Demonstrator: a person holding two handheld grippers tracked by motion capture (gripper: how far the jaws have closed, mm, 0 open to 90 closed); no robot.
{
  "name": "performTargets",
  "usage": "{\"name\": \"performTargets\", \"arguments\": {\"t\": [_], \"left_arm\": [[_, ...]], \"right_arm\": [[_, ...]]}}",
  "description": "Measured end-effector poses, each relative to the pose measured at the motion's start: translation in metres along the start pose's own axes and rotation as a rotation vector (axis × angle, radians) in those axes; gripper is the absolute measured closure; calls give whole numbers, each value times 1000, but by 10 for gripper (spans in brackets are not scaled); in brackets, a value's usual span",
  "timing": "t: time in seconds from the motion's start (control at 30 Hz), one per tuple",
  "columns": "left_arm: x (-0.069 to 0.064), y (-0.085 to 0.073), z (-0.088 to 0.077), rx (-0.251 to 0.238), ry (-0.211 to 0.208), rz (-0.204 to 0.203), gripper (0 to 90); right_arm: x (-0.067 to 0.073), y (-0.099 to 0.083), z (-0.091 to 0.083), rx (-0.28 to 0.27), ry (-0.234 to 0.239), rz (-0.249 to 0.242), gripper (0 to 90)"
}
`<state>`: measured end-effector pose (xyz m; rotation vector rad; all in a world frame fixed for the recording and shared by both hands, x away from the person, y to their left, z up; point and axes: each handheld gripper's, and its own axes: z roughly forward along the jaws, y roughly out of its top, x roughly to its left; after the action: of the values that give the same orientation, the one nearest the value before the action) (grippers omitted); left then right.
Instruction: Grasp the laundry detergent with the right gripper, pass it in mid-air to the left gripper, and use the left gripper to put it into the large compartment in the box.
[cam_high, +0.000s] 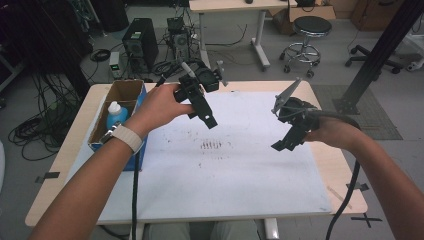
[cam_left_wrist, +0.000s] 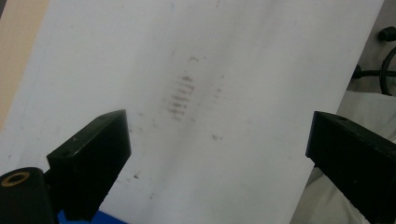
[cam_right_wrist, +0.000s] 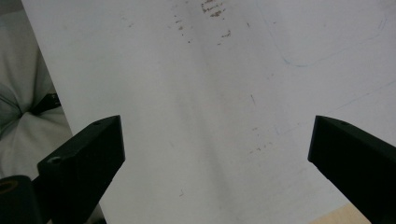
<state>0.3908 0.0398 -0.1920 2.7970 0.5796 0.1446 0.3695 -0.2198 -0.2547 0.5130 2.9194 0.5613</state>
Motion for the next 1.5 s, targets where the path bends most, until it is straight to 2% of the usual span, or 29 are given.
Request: {"name": "performTargets", "arguments": {"t": [0.2, 0.57, 0.87, 1.5], "left_arm": [[-4, 7, 5, 0, -13, 42, 71], [-5, 17, 16, 10, -26, 93, 71], [-5, 18, 18, 8, -24, 108, 72], [-6, 17, 18, 12, -14, 102, 72]], "right_arm": [[-2, 0, 1, -2, -2, -2, 36], [-5, 0, 4, 4, -1, -4, 36], [-7, -3, 5, 6, -3, 5, 38], [-5, -2, 5, 5, -13, -2, 38]]}}
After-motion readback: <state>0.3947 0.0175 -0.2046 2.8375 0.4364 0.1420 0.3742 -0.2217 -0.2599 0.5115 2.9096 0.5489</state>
